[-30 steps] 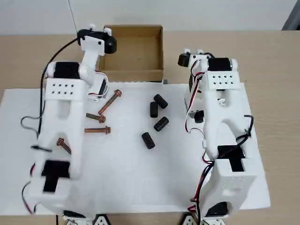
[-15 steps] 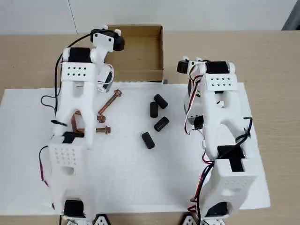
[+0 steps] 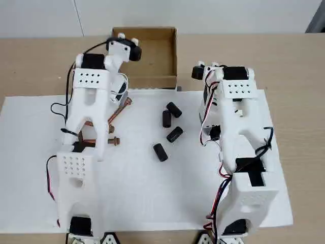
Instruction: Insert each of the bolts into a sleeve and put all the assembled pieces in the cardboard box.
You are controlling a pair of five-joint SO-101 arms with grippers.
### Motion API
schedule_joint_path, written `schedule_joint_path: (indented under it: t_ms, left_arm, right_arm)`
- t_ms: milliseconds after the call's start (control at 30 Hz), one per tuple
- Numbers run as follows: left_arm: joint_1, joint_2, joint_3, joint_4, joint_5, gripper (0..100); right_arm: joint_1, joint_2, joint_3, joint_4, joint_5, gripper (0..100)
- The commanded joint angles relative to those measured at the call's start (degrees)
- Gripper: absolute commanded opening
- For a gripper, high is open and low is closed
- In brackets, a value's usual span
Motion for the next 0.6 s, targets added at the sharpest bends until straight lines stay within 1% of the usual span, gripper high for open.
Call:
schedule_joint_path:
  t_ms: [0,567]
  left_arm:
    - [0.3,0.8,-2.2,0.6,-0.4,11]
    - [2.2,3.3,-1.7,-5.9,-0.4,11]
  right_arm:
    - [0.3,-4.1,-0.3,0.1,0.1,0.5]
    - [0.3,-4.1,-0.3,0.1,0.1,0.5]
